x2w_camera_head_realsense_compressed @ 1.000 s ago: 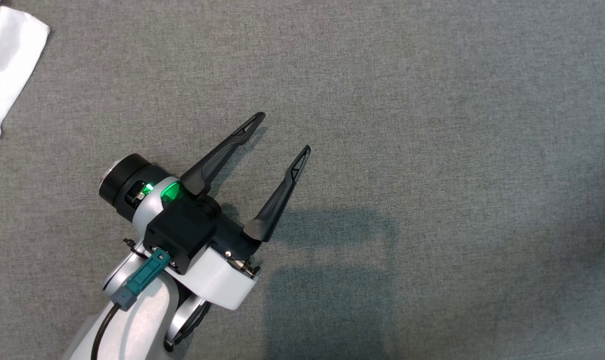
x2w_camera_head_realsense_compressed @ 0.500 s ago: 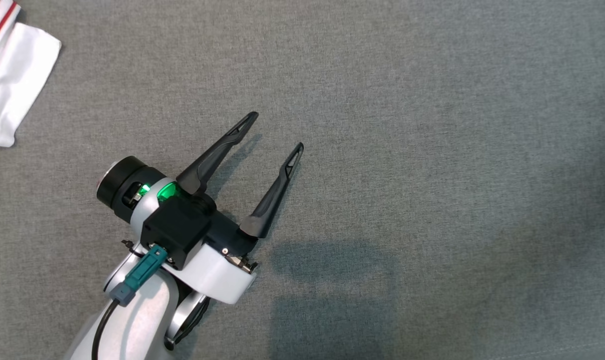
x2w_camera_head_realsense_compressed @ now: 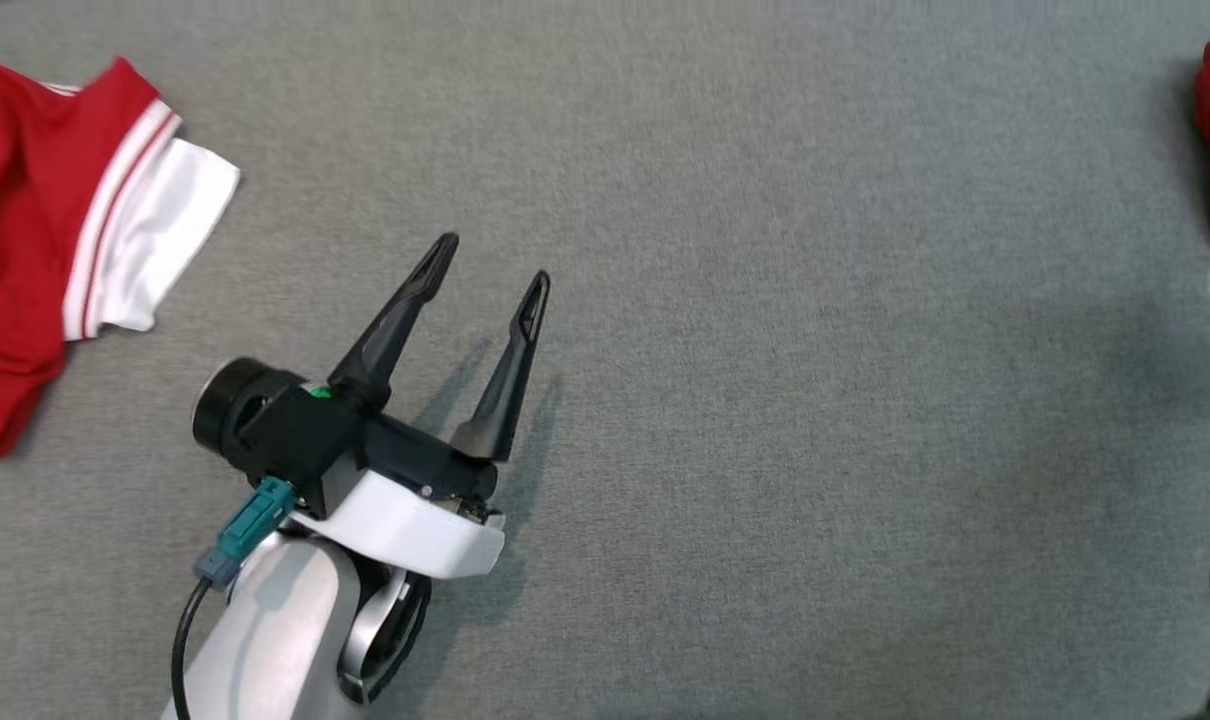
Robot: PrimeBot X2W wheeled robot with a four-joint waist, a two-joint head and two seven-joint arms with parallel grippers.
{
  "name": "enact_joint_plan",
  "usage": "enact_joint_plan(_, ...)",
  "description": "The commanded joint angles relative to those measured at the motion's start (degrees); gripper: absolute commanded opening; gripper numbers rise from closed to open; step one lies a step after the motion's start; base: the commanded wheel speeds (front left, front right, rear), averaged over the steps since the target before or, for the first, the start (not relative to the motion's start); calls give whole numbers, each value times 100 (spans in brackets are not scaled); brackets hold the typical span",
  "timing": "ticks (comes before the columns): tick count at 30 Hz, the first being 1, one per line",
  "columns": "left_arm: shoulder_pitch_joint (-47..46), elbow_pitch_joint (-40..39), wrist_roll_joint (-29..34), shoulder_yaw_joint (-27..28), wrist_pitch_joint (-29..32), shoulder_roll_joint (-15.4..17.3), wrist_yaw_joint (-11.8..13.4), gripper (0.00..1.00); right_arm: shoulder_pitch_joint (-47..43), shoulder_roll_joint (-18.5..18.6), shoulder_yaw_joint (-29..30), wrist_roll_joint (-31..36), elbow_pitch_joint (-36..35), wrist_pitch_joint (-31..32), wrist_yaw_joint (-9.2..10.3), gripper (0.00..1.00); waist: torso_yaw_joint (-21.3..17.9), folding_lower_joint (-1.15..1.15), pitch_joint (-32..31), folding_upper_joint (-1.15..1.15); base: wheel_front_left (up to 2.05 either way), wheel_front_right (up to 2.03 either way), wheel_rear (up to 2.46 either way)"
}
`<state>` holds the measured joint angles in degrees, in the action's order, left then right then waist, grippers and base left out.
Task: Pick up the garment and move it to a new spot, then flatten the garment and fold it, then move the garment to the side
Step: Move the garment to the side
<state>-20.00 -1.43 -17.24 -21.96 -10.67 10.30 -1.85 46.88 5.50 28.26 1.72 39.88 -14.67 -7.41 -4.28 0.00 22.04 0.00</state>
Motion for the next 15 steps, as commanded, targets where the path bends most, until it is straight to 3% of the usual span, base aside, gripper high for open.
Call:
enact_joint_plan(1, 55, -62, -67, 221, -55, 59, 52, 100, -215, 11, -335, -89, -276, -33, -8, 100, 197, 0, -323, 0, 0, 0, 0)
enact_joint_plan(7, 293, 368, -274, 426, -271, -29, 134, 100, -1150, 32, -1344, -485, -903, -33, -8, 100, 441, 0, -879, 0, 0, 0, 0)
enact_joint_plan(15, 578, 777, -314, 699, -416, -143, 223, 100, -2136, 54, -2063, -759, -1595, -33, -8, 100, 769, 0, -1497, 0, 0, 0, 0)
